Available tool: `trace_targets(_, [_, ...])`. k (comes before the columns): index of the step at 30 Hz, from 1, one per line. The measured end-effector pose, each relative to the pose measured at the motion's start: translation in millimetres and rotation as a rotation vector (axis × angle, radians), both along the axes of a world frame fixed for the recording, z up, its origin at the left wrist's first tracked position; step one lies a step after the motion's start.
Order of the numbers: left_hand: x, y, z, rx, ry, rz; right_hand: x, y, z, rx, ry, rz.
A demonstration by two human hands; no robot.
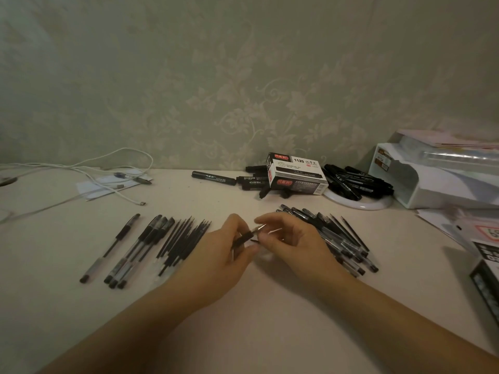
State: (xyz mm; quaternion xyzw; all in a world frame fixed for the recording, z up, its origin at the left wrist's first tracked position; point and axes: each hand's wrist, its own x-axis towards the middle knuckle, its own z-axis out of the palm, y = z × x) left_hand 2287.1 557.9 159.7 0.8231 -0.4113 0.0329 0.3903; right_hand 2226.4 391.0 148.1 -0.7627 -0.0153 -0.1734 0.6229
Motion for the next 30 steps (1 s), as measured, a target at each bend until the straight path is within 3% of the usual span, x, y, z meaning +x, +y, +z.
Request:
trace_targets(10, [1.5, 1.9, 2.8, -0.002, -0.154, 0.011, 0.8, -3.2, -2.5, -0.039, -0.017, -0.005])
trace_targets(18, [0.5, -0.9, -1.1, -0.023, -0.14, -0.017, -0.3, 0.3, -0.3, 0.007, 0.004, -0.064])
trace_targets(23, [-1.0, -0.4, -1.4, -0.084, -0.017, -0.029, 0.7, -3.1, -0.3, 0.008, 0.016, -0.021])
trace_targets(27, [-1.6, -0.3, -0.9, -0.084, -0.03, -0.046, -1.1, 0.6, 4.6, 0.084, 0.038, -0.014])
trace_targets(30, [-2.1, 0.5, -1.2, -0.068, -0.044, -0.054, -0.1, 0.7, 3.8, 0.023, 0.064, -0.075])
